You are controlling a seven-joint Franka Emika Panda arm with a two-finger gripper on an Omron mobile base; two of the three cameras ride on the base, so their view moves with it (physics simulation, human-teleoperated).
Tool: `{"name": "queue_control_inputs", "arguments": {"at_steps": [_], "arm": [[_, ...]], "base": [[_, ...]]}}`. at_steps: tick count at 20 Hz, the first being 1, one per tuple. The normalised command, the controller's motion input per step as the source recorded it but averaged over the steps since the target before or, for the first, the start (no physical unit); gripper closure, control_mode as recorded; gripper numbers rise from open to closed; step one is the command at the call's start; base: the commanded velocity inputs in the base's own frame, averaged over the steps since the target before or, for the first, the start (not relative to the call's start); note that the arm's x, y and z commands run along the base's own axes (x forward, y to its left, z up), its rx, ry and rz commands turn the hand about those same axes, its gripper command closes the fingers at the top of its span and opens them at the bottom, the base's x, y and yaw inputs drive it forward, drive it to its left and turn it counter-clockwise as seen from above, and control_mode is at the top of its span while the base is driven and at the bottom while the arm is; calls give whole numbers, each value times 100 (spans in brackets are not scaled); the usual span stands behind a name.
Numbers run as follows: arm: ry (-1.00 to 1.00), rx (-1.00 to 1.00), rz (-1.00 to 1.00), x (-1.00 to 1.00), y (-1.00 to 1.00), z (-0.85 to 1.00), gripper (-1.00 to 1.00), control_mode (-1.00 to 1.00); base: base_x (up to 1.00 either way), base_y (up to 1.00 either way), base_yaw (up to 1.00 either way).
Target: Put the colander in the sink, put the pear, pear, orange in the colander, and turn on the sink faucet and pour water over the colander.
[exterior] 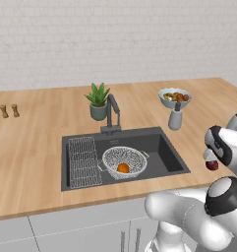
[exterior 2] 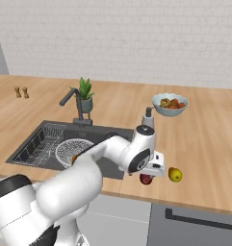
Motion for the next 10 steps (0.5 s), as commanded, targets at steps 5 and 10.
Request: {"name": "queue_control_inputs", "arguments": {"at_steps": [5,10], "arm": [[2,0,0,30,-8,-27,-100,-100],[0,0,0,21,-10,-25,-100,-100]], "base": [[0,0,0],[0,0,0]]}}
